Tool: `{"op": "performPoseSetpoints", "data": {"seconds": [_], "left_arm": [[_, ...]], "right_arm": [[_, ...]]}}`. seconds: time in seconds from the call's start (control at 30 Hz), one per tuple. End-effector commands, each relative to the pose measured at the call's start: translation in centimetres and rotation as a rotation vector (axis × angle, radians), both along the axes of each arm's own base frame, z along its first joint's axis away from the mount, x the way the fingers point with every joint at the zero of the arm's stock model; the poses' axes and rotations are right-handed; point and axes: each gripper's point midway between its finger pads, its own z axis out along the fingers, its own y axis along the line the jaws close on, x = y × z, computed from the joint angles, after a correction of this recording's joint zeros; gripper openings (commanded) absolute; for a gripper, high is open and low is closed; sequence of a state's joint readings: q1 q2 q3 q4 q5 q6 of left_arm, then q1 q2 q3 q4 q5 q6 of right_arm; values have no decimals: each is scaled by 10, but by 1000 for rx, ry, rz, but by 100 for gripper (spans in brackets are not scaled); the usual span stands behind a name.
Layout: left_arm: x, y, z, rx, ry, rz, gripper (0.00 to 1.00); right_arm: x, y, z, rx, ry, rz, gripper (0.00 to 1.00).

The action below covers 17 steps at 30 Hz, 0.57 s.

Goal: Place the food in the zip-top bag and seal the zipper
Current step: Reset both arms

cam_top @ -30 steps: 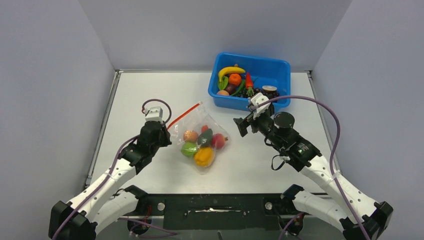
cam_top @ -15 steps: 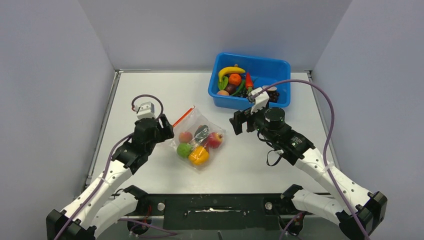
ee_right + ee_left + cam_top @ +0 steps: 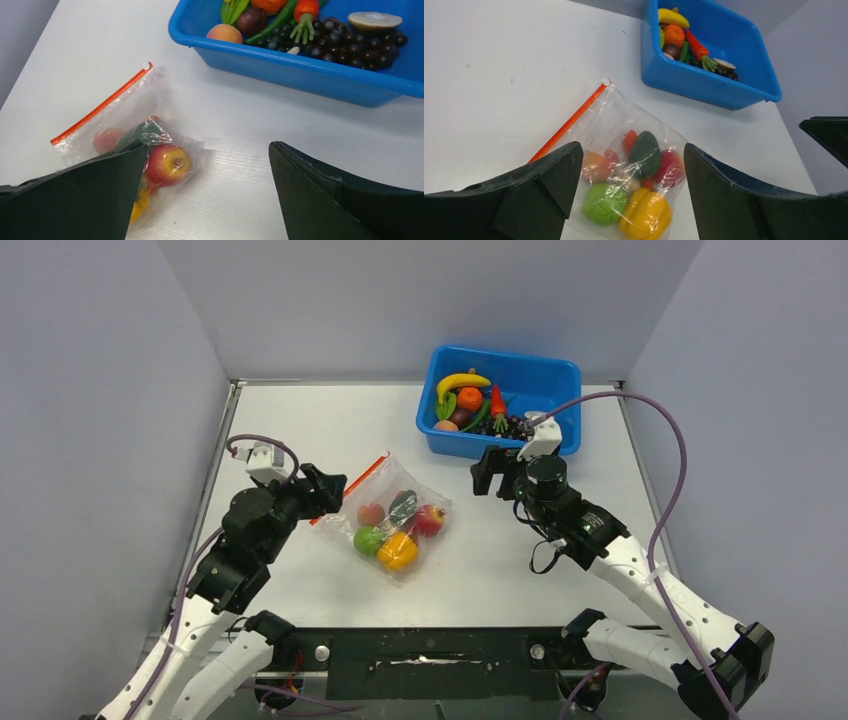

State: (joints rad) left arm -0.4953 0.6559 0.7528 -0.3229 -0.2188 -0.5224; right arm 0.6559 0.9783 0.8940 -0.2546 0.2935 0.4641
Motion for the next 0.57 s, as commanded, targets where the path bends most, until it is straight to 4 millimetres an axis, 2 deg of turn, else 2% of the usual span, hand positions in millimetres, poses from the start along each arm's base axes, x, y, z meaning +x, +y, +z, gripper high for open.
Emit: {"op": "performPoseSetpoints", "data": {"seconds": [0.0,0.3,0.53], "left_arm": [[-8,-5,47,-79,-165,-52,74],[-10,-9,37,-102,-150,-69,74],[-5,-10,20,-82,-99,-61,75]], "right_arm": [[6,-19,19,47,-14,-150,98],[-1,-18,24,109,-45,-130,98],[-3,-18,21,120,-40,-130,98]]}}
